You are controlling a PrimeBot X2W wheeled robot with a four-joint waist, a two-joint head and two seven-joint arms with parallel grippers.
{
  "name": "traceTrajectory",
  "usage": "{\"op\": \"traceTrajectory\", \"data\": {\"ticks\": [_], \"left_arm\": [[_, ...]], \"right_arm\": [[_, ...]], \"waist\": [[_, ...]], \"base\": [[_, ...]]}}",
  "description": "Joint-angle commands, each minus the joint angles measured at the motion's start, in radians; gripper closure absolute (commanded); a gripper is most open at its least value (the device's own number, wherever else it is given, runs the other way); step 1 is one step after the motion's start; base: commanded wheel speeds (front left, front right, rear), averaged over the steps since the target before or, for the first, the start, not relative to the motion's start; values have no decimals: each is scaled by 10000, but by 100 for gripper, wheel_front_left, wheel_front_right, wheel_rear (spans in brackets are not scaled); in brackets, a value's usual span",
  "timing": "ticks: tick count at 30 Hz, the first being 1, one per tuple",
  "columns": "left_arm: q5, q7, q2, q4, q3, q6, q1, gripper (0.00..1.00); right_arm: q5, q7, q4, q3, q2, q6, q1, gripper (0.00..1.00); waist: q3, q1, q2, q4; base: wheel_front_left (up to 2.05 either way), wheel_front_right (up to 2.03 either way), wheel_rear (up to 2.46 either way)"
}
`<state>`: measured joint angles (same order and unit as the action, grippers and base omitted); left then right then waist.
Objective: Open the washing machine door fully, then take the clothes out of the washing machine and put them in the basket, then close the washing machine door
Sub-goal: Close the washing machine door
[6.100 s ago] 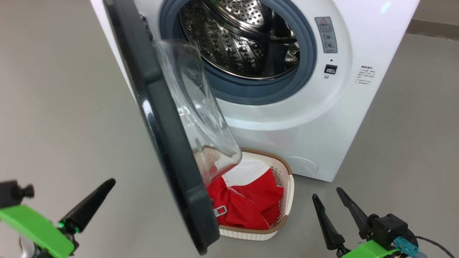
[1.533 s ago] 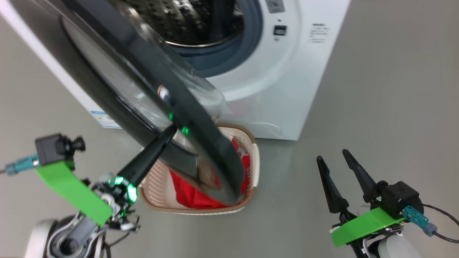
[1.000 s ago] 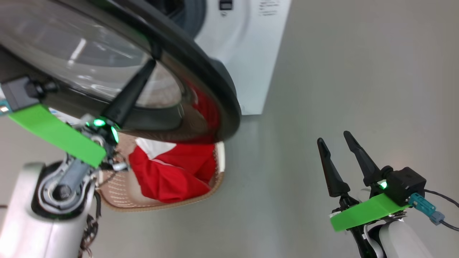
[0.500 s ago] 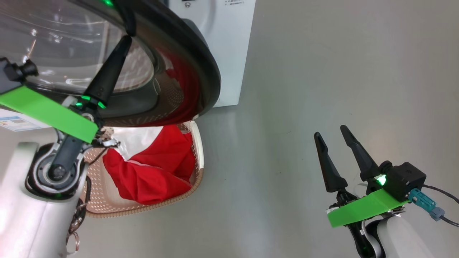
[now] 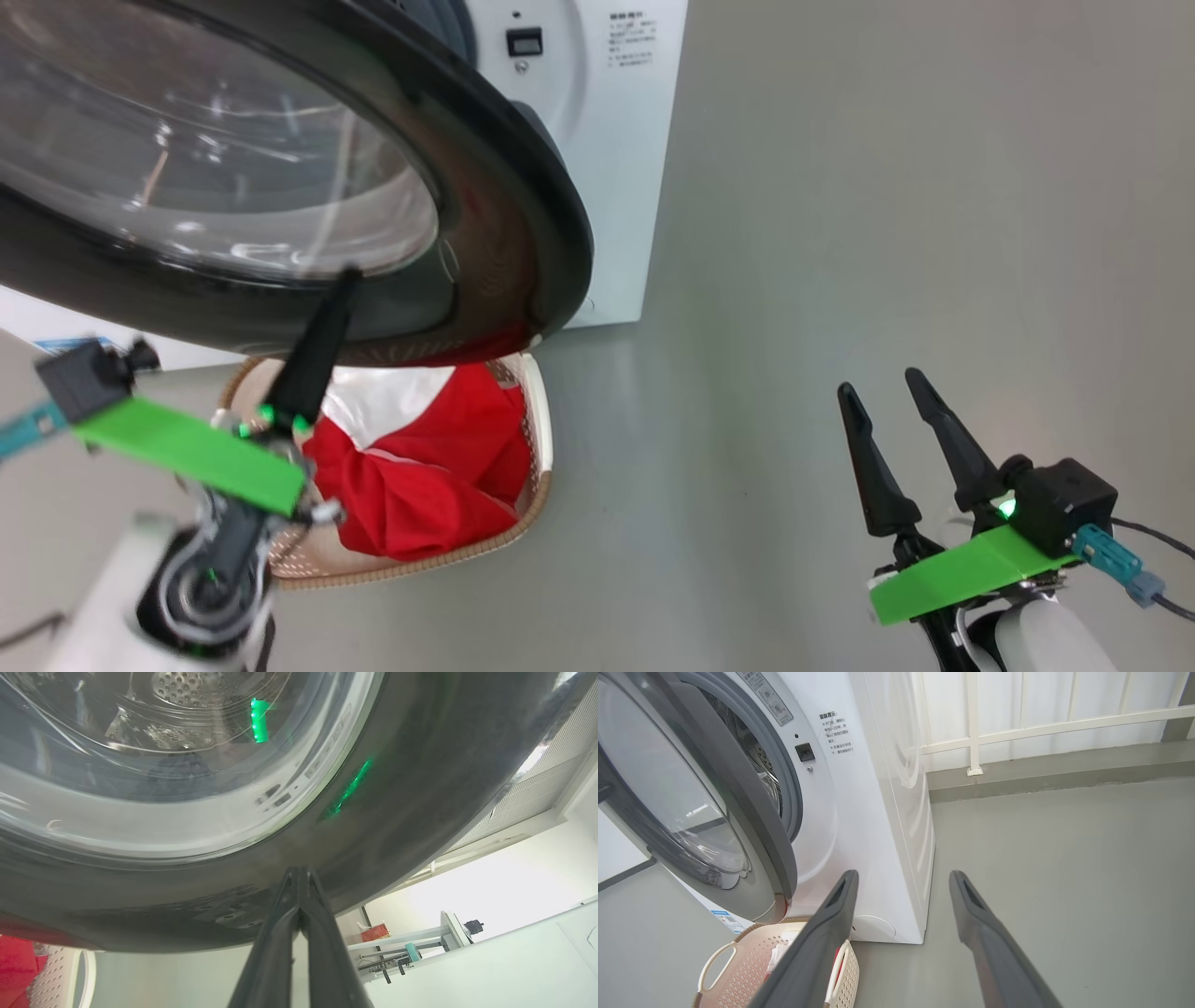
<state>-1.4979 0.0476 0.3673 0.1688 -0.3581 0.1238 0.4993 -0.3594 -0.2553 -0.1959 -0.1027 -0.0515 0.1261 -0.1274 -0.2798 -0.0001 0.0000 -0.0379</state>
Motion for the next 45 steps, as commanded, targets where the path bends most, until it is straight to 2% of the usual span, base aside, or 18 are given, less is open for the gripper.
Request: {"op": "traceTrajectory", "data": {"ticks": [1, 2, 6, 7, 10, 12, 15, 18, 21, 22, 26, 38, 45], "left_arm": [[65, 190, 499, -235, 219, 69, -174, 100], [183, 324, 608, -196, 49, 69, -382, 100], [297, 985, 908, 31, -462, 69, -1147, 76], [303, 1172, 976, 89, -567, 69, -1331, 66], [413, 1648, 1218, 250, -859, 69, -1851, 45], [483, 1873, 1353, 308, -983, 69, -2205, 24], [648, 2069, 1475, 424, -1003, 69, -2680, 0], [929, 2129, 1489, 515, -742, 69, -3089, 0], [1449, 2136, 1241, 525, 144, 69, -3519, 0], [1449, 2136, 1241, 525, 144, 69, -3519, 0], [2438, 2138, 854, 420, 1191, 69, -4177, 0], [6623, 2140, -134, 247, 2935, 69, -5392, 0], [9510, 2140, -1023, -96, 4132, 69, -5674, 0]], "right_arm": [[68, -65, 200, -133, 13, 46, 70, 0], [91, -65, 190, -112, 13, 46, 135, 0], [181, -65, 141, -41, 13, 46, 388, 0], [198, -65, 127, -25, 13, 46, 450, 0], [243, -65, 97, 45, 13, 46, 640, 0], [261, -65, 89, 106, 13, 46, 790, 0], [294, -65, 97, 184, 13, 46, 1013, 0], [345, -65, 105, 255, 13, 46, 1216, 0], [404, -65, 120, 360, 13, 46, 1353, 0], [404, -65, 120, 360, 13, 46, 1353, 0], [420, -65, 159, 519, 13, 46, 1515, 0], [398, -65, 227, 769, 13, 46, 1931, 0], [322, -65, 309, 916, 13, 46, 2032, 0]], "waist": [[295, 1, 0, 202], [369, 1, 0, 242], [636, 1, 0, 354], [709, 1, 0, 367], [903, 1, 0, 381], [1042, 1, 0, 386], [1189, 1, 0, 385], [1271, 1, 0, 377], [1305, 1, 0, 351], [1305, 1, 0, 351], [1369, 1, 0, 294], [1700, 1, 0, 217], [1836, 1, 0, 246]], "base": [[0, 0, 0], [0, 0, 0], [0, 0, 0], [0, 0, 0], [0, 0, 0], [0, 0, 0], [0, 0, 0], [0, 0, 0], [0, 0, 0], [0, 0, 0], [0, 0, 0], [0, 0, 0], [0, 0, 0]]}}
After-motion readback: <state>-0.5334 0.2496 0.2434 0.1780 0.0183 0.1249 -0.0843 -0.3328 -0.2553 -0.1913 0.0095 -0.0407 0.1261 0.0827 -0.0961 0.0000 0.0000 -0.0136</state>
